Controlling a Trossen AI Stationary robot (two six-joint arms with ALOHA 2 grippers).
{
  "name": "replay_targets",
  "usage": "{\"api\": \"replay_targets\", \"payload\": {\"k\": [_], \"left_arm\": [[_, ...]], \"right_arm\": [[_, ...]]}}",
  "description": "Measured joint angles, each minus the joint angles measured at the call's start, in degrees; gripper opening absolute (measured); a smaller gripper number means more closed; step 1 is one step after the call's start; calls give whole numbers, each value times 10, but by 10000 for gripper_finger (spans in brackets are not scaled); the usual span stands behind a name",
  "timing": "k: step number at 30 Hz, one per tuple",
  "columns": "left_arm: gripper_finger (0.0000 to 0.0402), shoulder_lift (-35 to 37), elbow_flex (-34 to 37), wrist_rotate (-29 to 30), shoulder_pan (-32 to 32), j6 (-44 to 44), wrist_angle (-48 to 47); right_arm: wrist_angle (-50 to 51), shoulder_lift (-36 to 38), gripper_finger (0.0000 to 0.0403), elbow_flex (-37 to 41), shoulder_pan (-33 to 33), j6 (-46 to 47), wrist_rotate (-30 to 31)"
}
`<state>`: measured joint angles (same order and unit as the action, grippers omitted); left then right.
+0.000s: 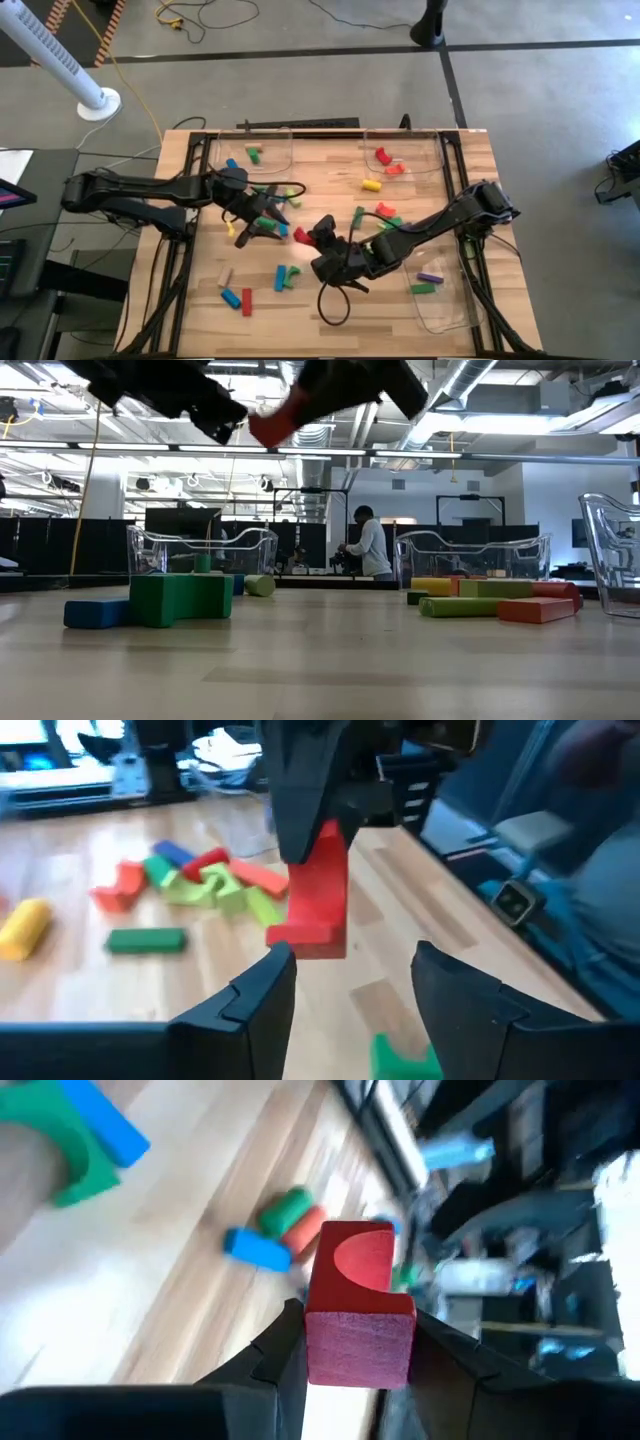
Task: Sort blocks by size
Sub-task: Put the red arch block into the top right transparent bin
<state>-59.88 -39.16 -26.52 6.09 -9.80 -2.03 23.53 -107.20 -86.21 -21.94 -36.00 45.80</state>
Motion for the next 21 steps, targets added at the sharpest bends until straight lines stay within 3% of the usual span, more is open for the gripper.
{"api": "replay_targets", "payload": {"k": [13,21], "left_arm": [[200,112,0,120,-25,30,-214],[199,102,0,173,-87,47,-227]], "right_arm": [[209,0,162,0,67,203,9],[298,0,162,0,150,262,8]]}}
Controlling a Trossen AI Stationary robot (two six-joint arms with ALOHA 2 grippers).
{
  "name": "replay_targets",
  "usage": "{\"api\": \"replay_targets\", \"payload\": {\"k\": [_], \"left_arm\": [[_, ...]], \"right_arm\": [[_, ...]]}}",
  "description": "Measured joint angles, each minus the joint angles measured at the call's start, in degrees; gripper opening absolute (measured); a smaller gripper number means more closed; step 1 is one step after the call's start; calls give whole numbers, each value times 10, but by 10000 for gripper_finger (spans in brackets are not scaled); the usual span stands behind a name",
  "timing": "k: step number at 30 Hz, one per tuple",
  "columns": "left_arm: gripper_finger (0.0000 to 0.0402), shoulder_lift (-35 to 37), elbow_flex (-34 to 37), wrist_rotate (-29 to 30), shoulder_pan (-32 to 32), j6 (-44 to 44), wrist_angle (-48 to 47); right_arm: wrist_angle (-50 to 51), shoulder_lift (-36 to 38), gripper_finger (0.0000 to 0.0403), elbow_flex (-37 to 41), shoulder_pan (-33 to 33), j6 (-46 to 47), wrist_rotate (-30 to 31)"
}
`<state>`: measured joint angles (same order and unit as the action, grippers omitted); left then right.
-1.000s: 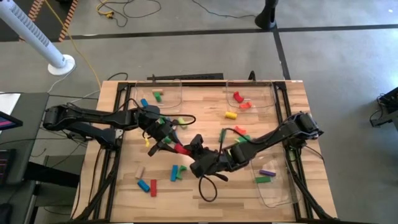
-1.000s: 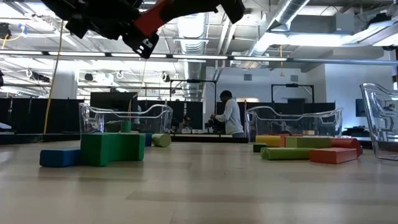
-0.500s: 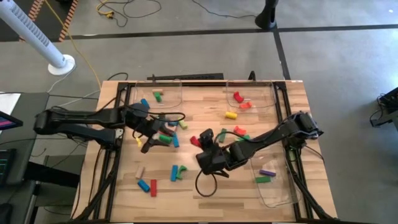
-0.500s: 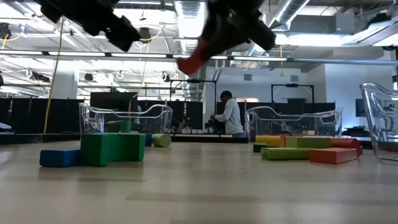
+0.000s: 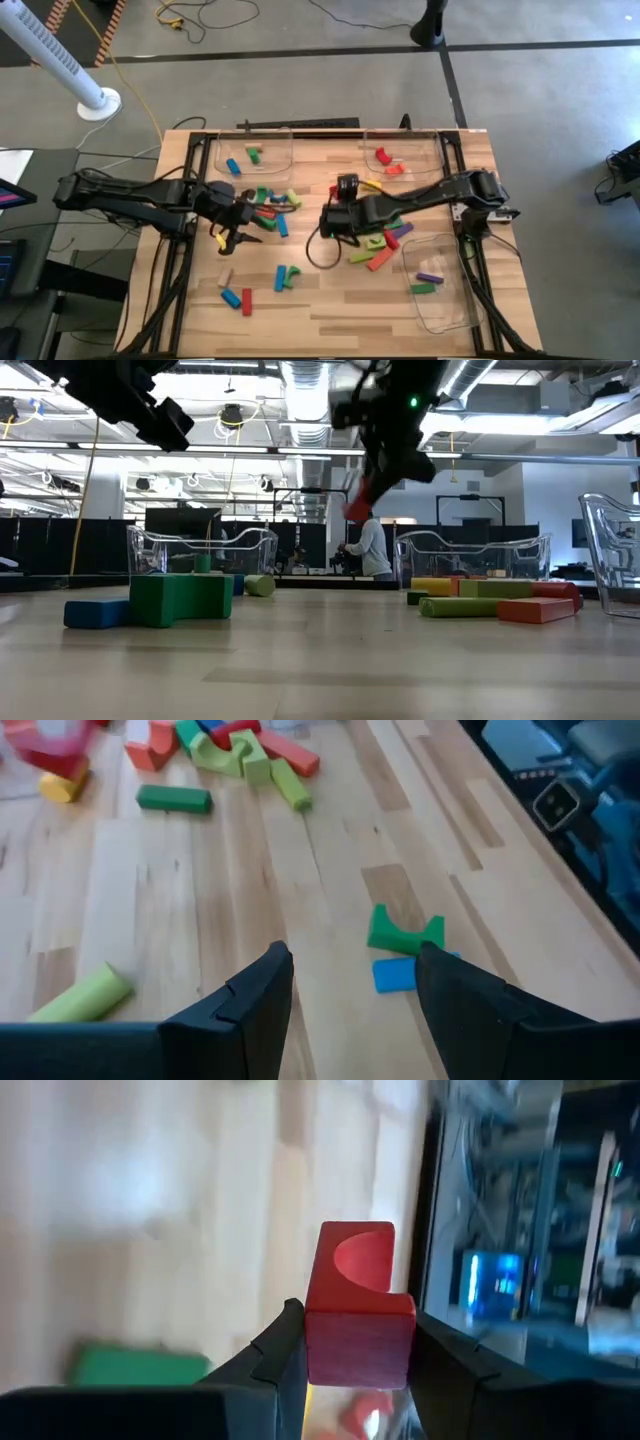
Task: Sort blocks by size
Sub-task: Put the red arch block into the top right transparent bin
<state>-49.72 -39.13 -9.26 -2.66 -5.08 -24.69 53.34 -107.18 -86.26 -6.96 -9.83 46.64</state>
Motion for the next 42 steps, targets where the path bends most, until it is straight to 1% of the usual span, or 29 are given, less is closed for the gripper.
{"api": "replay_targets", "payload": {"k": [5,10,15,18,20,22,26,33,38,42], "left_arm": [[199,-23,0,36,-38,9,6],[199,-53,0,40,-71,20,32],[199,-84,0,55,-97,23,52],[199,-105,0,57,-108,23,62],[199,-120,0,57,-113,23,71],[199,-134,0,57,-119,22,85],[199,-159,0,61,-126,18,108],[199,-167,0,72,-127,15,119],[199,-167,0,73,-127,23,122],[199,-167,0,80,-127,31,122]], "right_arm": [[24,5,162,0,56,10,0],[17,32,162,0,110,3,-7],[5,88,162,0,167,-5,-51],[-12,131,162,15,204,-7,-88],[-28,163,162,39,231,-7,-111],[-45,195,162,72,262,-3,-149],[-84,258,162,155,323,22,-210],[-121,341,162,283,379,54,-240],[-156,367,163,337,411,72,-293],[-161,363,163,356,437,87,-312]]}}
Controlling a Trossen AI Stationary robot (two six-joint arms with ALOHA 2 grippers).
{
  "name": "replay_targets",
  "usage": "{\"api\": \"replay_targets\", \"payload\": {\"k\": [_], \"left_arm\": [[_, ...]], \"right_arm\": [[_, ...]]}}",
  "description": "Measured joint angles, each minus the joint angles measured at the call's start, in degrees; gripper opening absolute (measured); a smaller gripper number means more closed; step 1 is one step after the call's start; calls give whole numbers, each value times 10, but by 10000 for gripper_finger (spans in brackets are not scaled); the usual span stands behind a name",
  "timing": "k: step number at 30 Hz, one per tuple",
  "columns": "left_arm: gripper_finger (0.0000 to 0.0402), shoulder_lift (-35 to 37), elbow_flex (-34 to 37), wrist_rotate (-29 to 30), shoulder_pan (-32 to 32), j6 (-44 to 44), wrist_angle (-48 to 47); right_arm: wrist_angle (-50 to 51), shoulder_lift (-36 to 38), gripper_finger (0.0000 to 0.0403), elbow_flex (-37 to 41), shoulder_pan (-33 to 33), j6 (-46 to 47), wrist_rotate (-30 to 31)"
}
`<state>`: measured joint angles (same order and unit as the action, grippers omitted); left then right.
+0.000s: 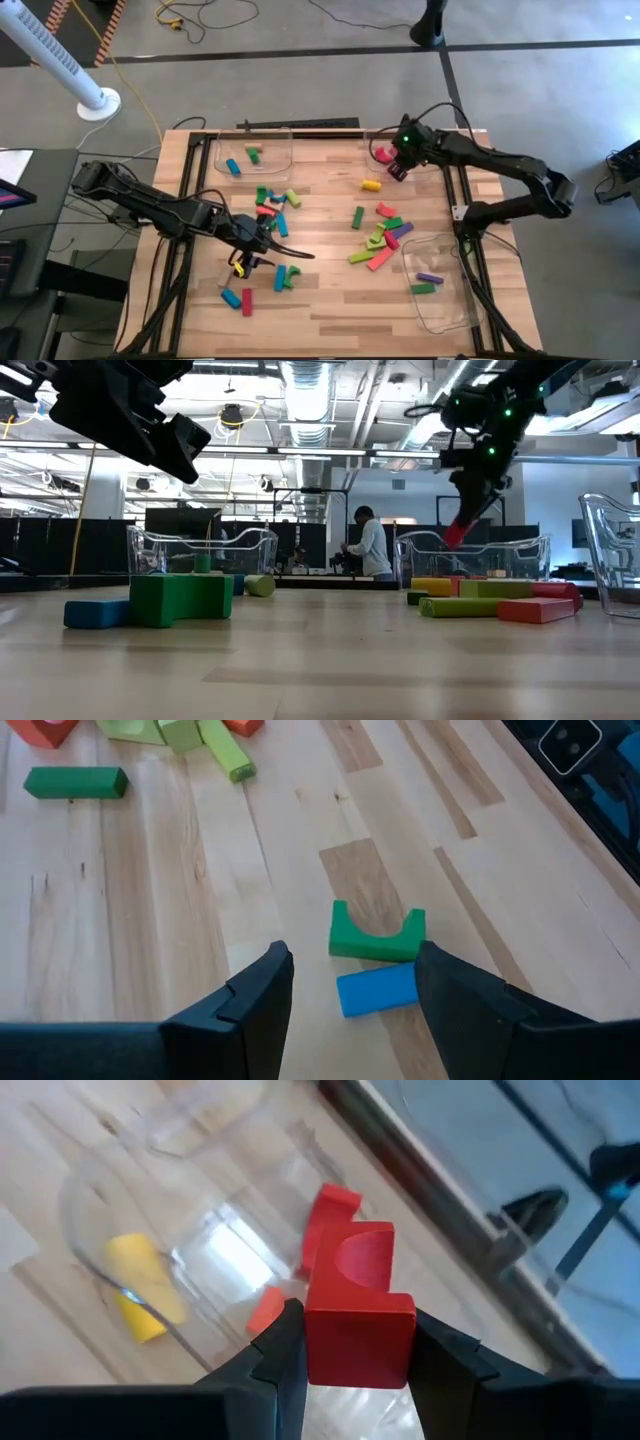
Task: Sort blocks by size
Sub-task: Put the red arch block into the top right transparent bin, then put the blue rectangular block into the bottom transparent bin
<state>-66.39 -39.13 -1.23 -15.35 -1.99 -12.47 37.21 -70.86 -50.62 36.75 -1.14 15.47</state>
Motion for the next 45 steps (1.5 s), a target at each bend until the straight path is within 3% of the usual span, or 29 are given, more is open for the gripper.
{"api": "replay_targets", "payload": {"k": [4,16,24,32,45], "left_arm": [[199,0,0,0,0,1,-1],[199,0,0,1,0,3,-13],[199,0,0,2,0,10,-21],[199,0,0,41,0,14,-56],[199,0,0,52,0,23,-78]], "right_arm": [[-3,-16,163,11,24,8,-37],[-2,-66,175,22,80,13,-59],[2,-72,189,22,84,18,-66],[0,-72,197,22,83,18,-66],[-5,-71,248,22,83,24,-66]]}}
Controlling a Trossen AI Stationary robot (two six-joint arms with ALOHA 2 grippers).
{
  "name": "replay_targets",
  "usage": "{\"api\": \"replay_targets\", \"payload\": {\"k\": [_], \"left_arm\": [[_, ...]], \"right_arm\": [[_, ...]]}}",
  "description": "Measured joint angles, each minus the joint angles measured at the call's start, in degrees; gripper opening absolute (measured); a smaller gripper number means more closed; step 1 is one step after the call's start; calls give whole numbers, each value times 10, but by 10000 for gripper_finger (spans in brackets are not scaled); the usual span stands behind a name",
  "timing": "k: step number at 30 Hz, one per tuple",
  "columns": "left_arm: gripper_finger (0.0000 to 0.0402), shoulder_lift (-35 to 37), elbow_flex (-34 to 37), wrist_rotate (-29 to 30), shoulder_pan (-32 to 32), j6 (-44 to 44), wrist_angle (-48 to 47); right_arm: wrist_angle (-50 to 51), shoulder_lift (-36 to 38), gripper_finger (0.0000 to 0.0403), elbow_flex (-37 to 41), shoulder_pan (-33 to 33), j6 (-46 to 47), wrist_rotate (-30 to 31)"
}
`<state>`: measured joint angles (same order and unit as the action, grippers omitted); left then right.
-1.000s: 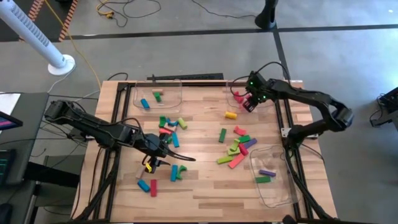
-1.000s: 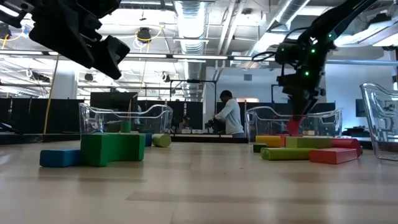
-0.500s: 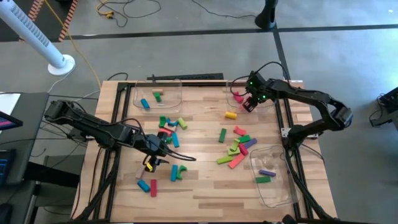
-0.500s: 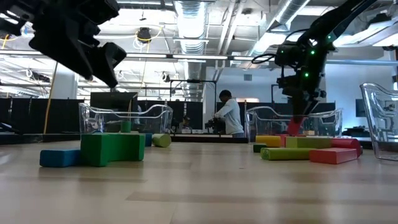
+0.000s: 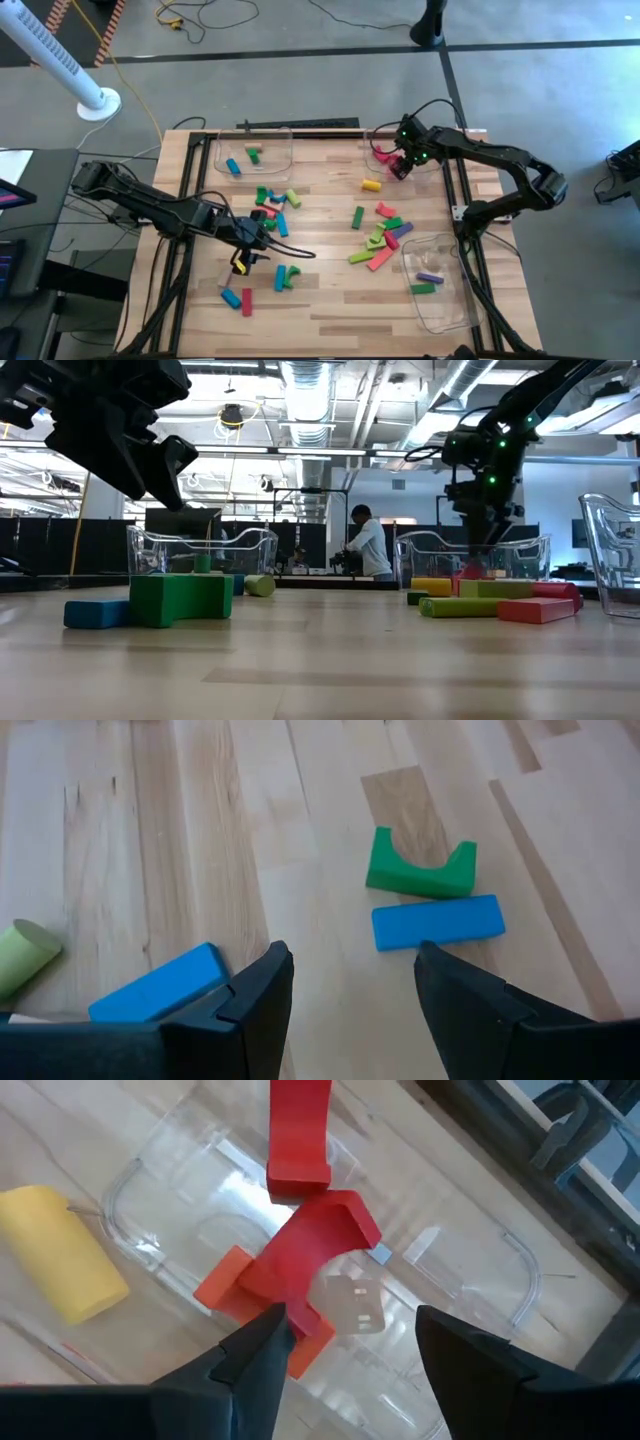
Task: Sort blocks by size
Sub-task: Put the blue rectangular block into the bottom transparent bin
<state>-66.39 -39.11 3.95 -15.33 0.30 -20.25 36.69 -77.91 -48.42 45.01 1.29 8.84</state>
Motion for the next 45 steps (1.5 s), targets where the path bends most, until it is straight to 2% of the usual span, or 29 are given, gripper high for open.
{"api": "replay_targets", "payload": {"k": [7,11,16,22,37,45], "left_arm": [[199,0,0,1,0,-8,-3],[199,0,0,25,0,-25,-8],[199,0,0,70,1,-48,-10],[199,0,0,75,8,-49,-12],[199,0,0,75,9,-35,-32],[199,0,0,75,9,-64,-24]], "right_arm": [[-12,27,250,0,-4,3,0],[-22,61,250,0,-16,6,0],[-31,101,250,0,-47,8,0],[-29,137,249,0,-101,20,0],[-29,158,249,0,-322,73,0],[-48,146,249,0,-450,103,0]]}}
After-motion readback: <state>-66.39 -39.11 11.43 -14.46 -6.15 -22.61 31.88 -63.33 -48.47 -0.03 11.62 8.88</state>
